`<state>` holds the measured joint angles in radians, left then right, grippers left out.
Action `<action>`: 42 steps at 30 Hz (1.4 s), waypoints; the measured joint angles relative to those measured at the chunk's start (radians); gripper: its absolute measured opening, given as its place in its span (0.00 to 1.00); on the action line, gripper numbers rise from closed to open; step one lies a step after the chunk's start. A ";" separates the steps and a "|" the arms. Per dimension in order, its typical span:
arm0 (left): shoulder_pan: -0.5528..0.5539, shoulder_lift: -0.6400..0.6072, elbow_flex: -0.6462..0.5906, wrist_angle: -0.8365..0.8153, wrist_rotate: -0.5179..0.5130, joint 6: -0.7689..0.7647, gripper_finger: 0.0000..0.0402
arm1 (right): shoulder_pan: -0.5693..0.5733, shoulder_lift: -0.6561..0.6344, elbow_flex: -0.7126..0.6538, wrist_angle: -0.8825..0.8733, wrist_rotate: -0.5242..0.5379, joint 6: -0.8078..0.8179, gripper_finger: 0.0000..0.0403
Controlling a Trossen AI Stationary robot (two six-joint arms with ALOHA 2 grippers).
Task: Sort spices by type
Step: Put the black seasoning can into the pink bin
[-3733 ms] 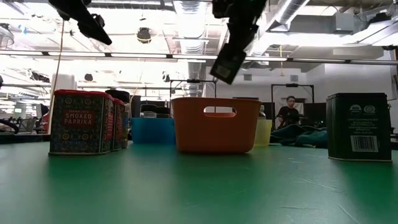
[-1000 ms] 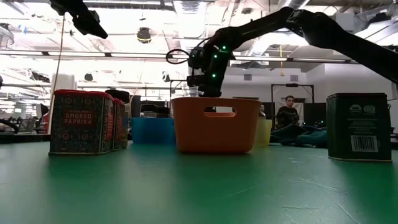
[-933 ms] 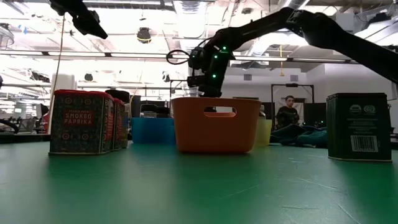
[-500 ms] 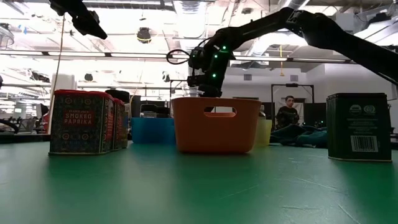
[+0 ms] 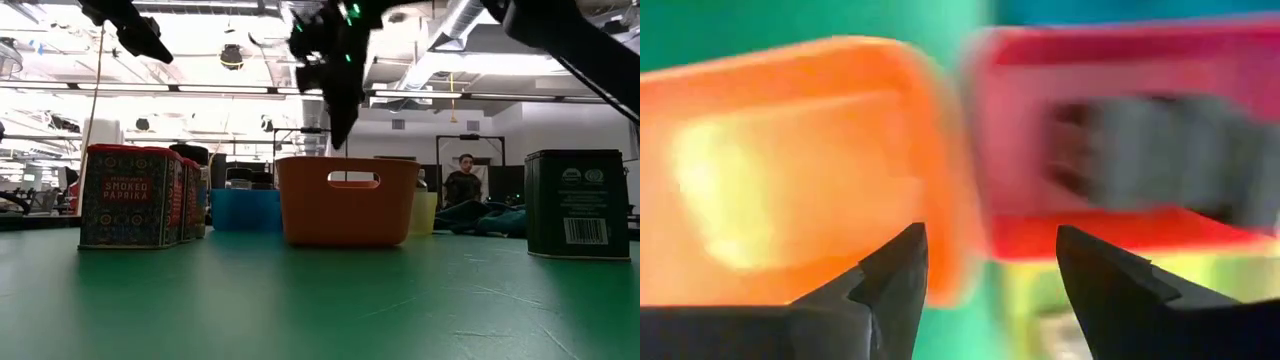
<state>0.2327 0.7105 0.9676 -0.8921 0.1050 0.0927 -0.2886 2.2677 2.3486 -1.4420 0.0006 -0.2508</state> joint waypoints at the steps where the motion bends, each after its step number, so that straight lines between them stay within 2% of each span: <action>1: 0.000 0.000 0.000 0.000 -0.005 0.001 0.75 | 0.043 0.000 0.000 -0.006 0.001 0.012 0.62; 7: 0.000 0.000 0.000 0.000 -0.025 0.015 0.75 | 0.235 -0.017 0.001 -0.035 0.114 0.119 0.62; 13: 0.000 0.004 -0.002 -0.012 0.007 0.040 0.75 | 0.339 -0.038 0.000 -0.128 0.205 0.266 0.62; 18: -0.001 0.011 -0.003 -0.039 0.024 0.038 0.75 | 0.410 -0.101 -0.045 -0.111 0.241 0.354 0.62; 22: -0.001 0.010 -0.004 -0.049 0.024 0.037 0.75 | 0.470 -0.212 -0.206 -0.078 0.301 0.461 0.62; 26: -0.001 0.008 -0.004 -0.064 0.016 0.040 0.75 | 0.534 -0.372 -0.451 0.081 0.309 0.568 0.62; 32: 0.000 0.010 -0.004 -0.068 0.013 0.037 0.75 | 0.626 -0.538 -0.774 0.250 0.251 0.774 0.62; 37: 0.000 0.010 -0.004 -0.089 0.010 0.029 0.75 | 0.701 -0.574 -0.904 0.271 0.222 0.890 0.62; 42: 0.000 0.010 -0.004 -0.091 0.010 0.029 0.75 | 0.744 -0.563 -0.950 0.289 0.205 0.940 0.62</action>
<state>0.2325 0.7200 0.9638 -0.9830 0.1154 0.1214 0.4549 1.7043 1.3981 -1.1532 0.2054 0.6895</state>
